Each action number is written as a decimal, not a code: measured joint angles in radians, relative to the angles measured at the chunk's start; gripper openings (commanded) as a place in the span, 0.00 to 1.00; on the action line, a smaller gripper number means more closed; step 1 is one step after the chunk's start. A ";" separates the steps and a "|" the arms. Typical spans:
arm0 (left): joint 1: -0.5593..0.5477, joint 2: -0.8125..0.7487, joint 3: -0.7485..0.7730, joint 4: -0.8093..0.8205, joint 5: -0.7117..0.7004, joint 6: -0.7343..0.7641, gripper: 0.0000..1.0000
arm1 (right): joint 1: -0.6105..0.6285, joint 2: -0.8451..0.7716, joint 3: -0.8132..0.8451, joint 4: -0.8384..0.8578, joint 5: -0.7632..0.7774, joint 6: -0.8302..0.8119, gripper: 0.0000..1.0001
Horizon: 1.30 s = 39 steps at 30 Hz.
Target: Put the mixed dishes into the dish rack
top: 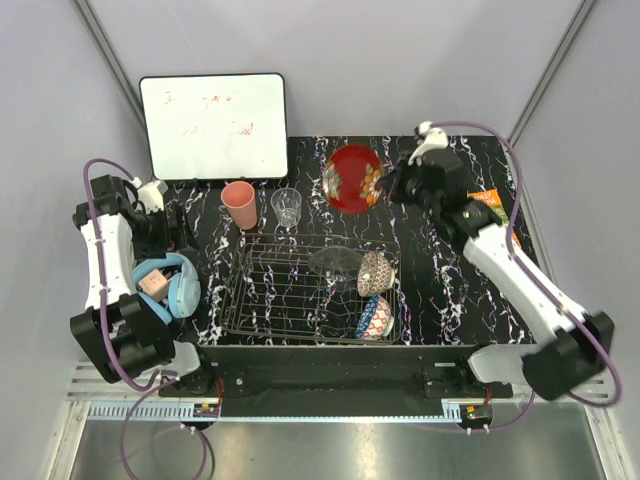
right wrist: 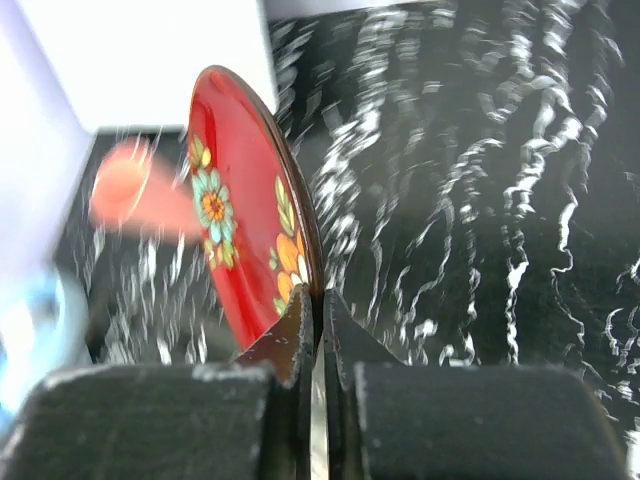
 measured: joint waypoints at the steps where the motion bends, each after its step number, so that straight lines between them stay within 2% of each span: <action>1: 0.000 0.004 0.005 -0.001 0.000 0.000 0.99 | 0.057 -0.059 -0.028 -0.014 0.024 -0.053 0.00; 5: 0.000 0.030 0.020 -0.004 -0.001 0.000 0.99 | 0.235 -0.242 -0.119 -0.054 0.058 -0.225 0.00; 11: 0.000 0.042 0.024 -0.011 -0.007 -0.007 0.99 | 0.297 -0.352 -0.188 -0.172 0.178 -0.369 0.00; 16: 0.000 0.042 0.026 -0.021 -0.009 -0.016 0.99 | 0.424 -0.354 -0.192 -0.258 0.262 -0.463 0.00; 23: 0.000 0.048 0.026 -0.029 -0.024 -0.026 0.99 | 0.673 -0.299 -0.193 -0.299 0.449 -0.601 0.00; 32: 0.000 0.051 0.026 -0.029 -0.034 -0.030 0.99 | 0.858 -0.277 -0.212 -0.274 0.645 -0.747 0.00; 39: 0.000 0.064 0.026 -0.029 -0.033 -0.037 0.99 | 0.921 -0.250 -0.240 -0.220 0.681 -0.870 0.00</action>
